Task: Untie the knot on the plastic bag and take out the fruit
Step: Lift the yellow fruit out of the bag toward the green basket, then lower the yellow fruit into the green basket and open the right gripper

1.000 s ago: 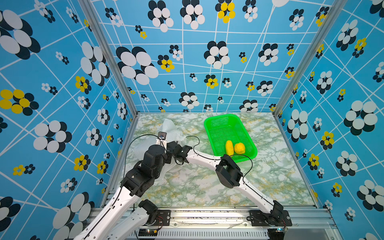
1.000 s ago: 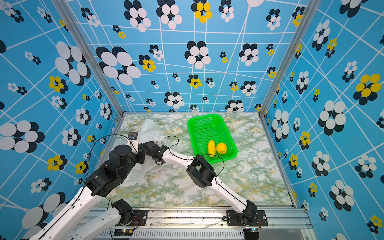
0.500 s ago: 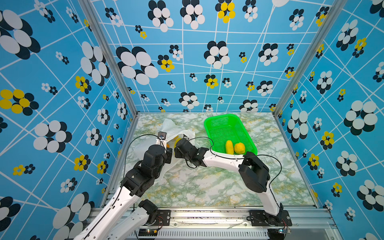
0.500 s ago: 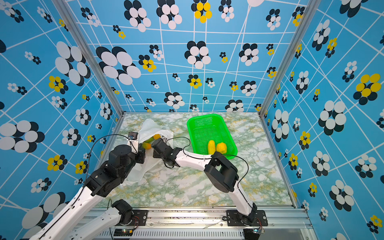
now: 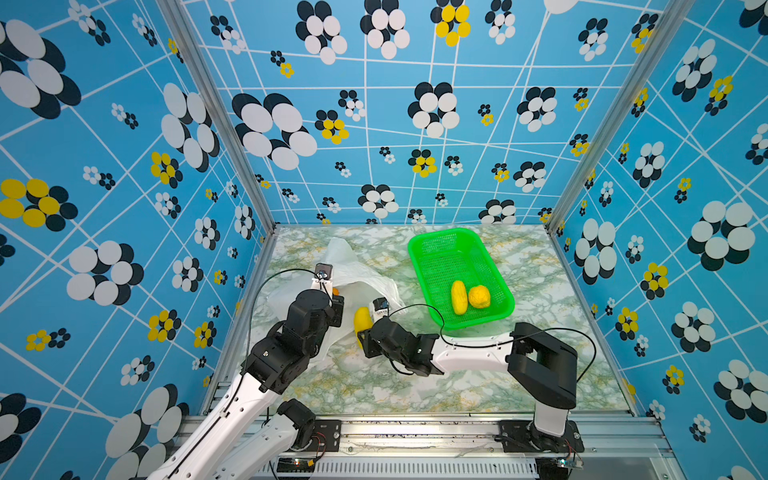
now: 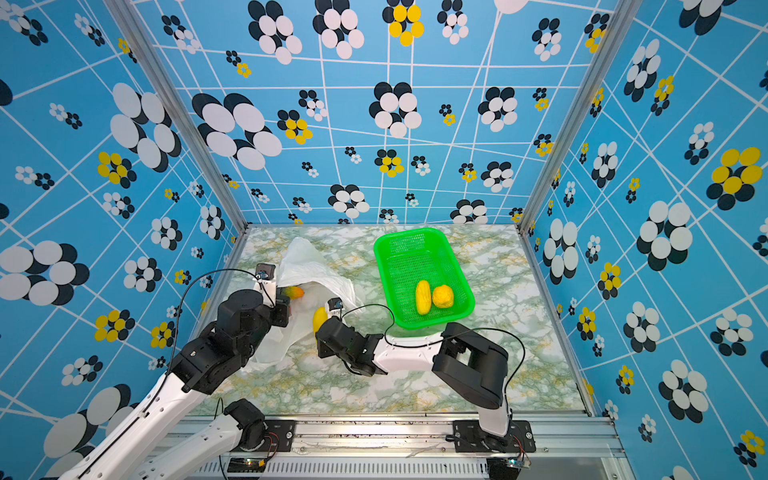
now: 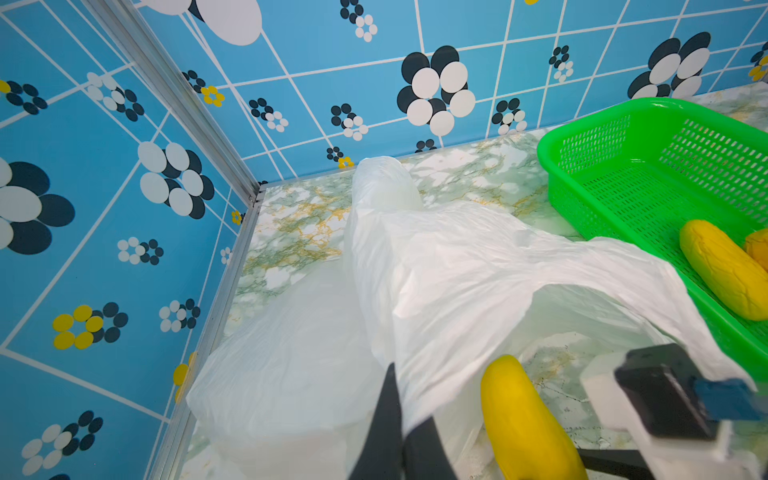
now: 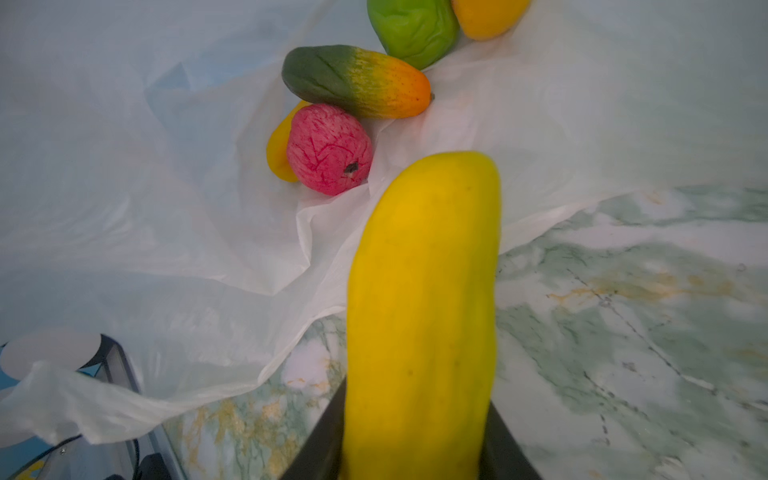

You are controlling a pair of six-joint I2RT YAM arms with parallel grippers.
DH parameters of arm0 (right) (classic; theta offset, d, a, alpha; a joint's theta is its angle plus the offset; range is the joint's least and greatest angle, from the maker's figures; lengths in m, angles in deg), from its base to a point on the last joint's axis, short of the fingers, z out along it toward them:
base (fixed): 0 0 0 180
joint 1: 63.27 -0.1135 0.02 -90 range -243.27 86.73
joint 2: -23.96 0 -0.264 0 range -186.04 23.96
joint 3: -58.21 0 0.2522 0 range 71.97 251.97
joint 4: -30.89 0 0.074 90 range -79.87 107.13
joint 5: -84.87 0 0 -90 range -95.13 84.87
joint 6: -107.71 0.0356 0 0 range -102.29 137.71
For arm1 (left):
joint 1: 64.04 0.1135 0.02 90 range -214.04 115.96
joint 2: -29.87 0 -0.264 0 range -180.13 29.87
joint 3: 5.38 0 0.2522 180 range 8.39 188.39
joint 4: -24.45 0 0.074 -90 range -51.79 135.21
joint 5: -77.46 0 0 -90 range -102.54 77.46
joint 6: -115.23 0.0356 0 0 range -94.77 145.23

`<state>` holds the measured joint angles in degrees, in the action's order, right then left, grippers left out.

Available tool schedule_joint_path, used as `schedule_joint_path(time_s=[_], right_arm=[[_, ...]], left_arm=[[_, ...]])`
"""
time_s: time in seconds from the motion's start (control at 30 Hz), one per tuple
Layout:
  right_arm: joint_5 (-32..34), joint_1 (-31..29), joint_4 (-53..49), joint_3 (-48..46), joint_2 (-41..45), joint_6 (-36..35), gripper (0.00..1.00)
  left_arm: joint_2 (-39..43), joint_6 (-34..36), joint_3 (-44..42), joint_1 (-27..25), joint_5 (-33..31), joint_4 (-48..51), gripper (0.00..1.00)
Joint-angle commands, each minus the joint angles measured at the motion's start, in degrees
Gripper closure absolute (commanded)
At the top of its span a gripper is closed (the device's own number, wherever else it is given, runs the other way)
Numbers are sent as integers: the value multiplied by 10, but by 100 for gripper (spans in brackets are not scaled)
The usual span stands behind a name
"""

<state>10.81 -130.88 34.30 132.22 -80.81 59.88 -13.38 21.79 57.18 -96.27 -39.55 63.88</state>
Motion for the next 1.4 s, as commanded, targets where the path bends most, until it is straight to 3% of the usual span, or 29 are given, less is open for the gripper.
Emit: schedule_joint_path(time_s=[0.0,0.13,0.4,0.5,0.57,0.77,0.9,0.97,1.07,1.2,1.37], right_arm=[[36,-9,120,-39,81,-64,62],[86,-11,151,-100,155,-117,66],[306,-4,161,-225,356,-241,67],[351,29,125,-244,410,-241,68],[362,76,78,-250,434,-204,68],[335,246,-170,-185,411,-56,71],[201,334,-259,-104,323,-65,70],[135,365,-294,-53,272,-84,75],[68,392,-356,26,191,-108,79],[62,394,-430,113,94,-131,81],[42,399,-453,154,23,-137,78]], left_arm=[[6,-6,-6,6,-12,-3,100],[7,-8,-8,6,-10,-2,100],[11,-10,-8,6,-8,-3,100],[8,-9,-6,6,-9,-4,100],[6,-8,-7,6,-10,-5,100],[7,-8,-6,6,-10,-4,100],[8,-8,-7,6,-10,-6,100],[7,-8,-5,6,-10,-3,100],[9,-8,-5,6,-10,-3,100],[11,-8,-6,6,-11,-3,100],[8,-7,-8,6,-12,-6,100]])
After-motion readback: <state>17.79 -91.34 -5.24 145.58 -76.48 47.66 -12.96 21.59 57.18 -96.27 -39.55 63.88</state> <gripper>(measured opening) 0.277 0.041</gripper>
